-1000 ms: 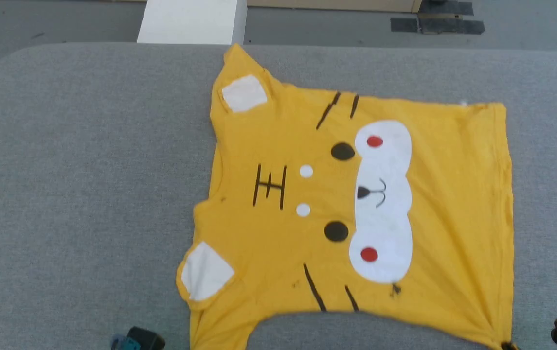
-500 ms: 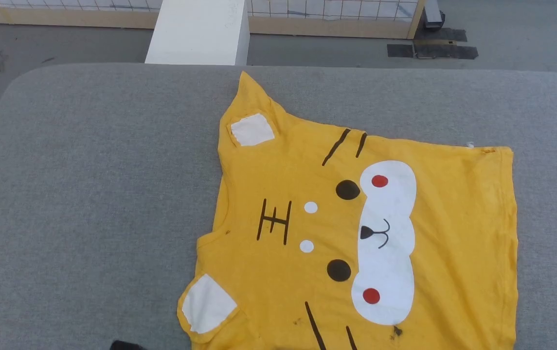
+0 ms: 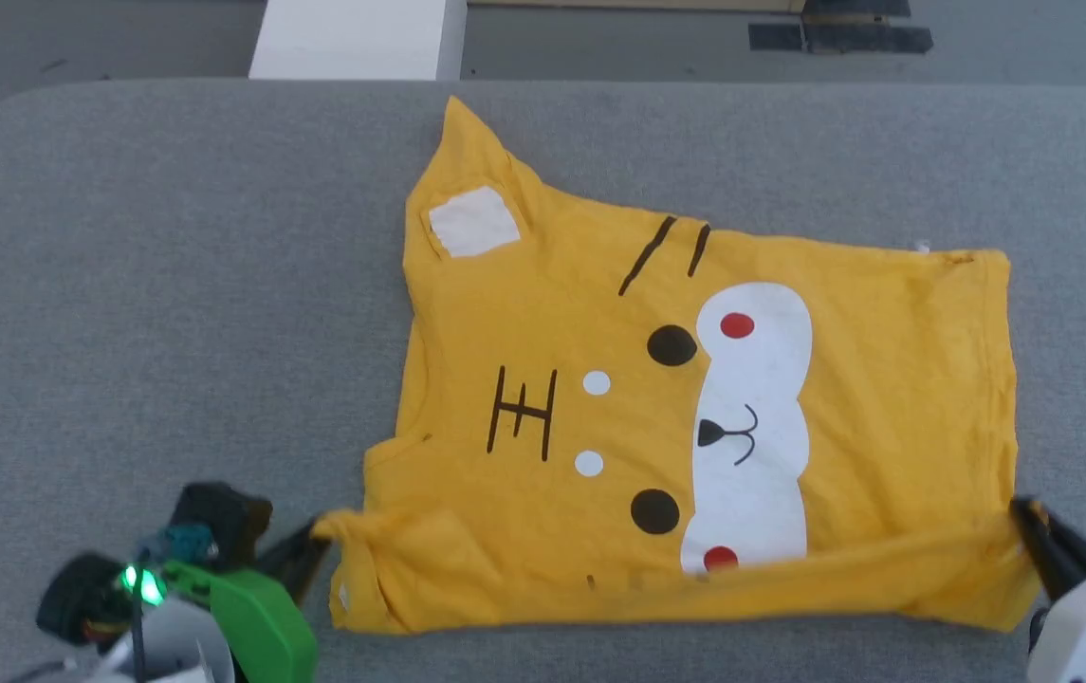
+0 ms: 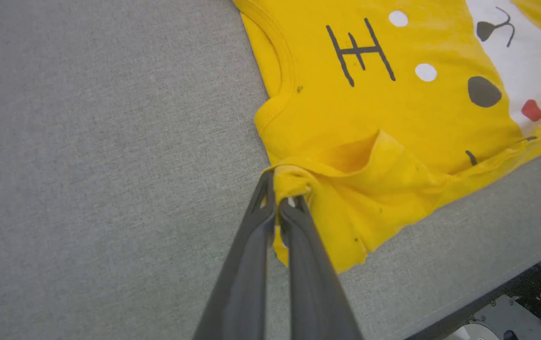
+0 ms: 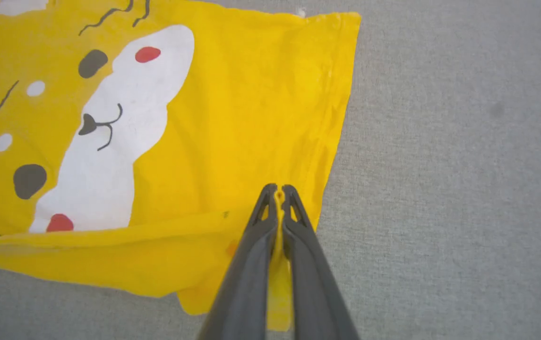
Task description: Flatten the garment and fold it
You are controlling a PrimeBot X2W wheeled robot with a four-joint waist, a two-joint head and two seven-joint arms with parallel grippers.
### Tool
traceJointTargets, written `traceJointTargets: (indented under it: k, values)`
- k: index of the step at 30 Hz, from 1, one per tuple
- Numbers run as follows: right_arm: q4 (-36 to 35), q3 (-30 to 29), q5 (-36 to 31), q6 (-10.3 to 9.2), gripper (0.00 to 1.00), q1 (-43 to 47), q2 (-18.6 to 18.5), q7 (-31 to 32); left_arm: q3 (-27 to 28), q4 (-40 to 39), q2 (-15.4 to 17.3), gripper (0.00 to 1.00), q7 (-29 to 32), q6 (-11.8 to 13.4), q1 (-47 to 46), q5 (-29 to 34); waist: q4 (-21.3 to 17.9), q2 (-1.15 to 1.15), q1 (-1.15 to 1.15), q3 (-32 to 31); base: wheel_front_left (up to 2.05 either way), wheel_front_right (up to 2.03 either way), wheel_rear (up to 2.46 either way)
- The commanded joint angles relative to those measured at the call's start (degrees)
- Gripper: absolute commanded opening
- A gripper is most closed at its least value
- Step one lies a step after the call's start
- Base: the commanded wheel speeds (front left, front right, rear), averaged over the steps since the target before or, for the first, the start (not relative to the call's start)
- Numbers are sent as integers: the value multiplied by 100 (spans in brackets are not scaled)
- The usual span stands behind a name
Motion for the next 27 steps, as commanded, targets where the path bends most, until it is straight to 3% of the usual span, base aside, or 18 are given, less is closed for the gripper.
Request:
traceJointTargets:
  k: [1, 7, 19, 27]
  values:
    - [-34, 5, -69, -8, 0, -236, -68, -81, 78, -52, 81, 0, -44, -30, -239, 130, -79, 0, 0, 249, 0, 0, 0]
    - [14, 6, -213, -8, 0, -868, -215, -215, 285, -122, 83, 0, -193, -46, -849, 458, -179, 0, 0, 696, 0, 0, 0]
    - [399, 201, -407, -8, 0, -1648, -285, -455, 535, 313, -212, 0, -950, -165, -1500, 744, -266, 0, 0, 1246, 0, 0, 0]
    - [834, 228, -449, -8, 0, -1726, -260, -321, 400, 1038, -580, 0, -1410, -457, -1652, 689, -194, 0, 0, 1347, 0, 0, 0]
